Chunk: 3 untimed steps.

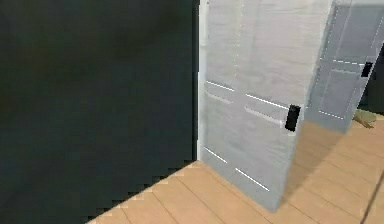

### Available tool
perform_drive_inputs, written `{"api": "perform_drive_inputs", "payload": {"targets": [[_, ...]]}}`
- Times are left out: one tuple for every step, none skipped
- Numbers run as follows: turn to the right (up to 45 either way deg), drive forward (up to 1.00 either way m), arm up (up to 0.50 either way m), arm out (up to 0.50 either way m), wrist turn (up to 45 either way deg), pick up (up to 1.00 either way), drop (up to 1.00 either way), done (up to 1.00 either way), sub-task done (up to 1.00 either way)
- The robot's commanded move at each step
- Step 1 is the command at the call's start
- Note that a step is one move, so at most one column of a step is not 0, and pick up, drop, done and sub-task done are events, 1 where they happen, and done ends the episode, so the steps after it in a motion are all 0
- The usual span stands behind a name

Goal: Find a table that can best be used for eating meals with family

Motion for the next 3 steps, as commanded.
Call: {"api": "perform_drive_inputs", "payload": {"targets": [[33.0, 0.0, 0.0, 0.0, 0.0, 0.0, 0.0, 0.0, 0.0], [0.0, 0.9, 0.0, 0.0, 0.0, 0.0, 0.0, 0.0, 0.0], [15.0, 0.0, 0.0, 0.0, 0.0, 0.0, 0.0, 0.0, 0.0]]}}
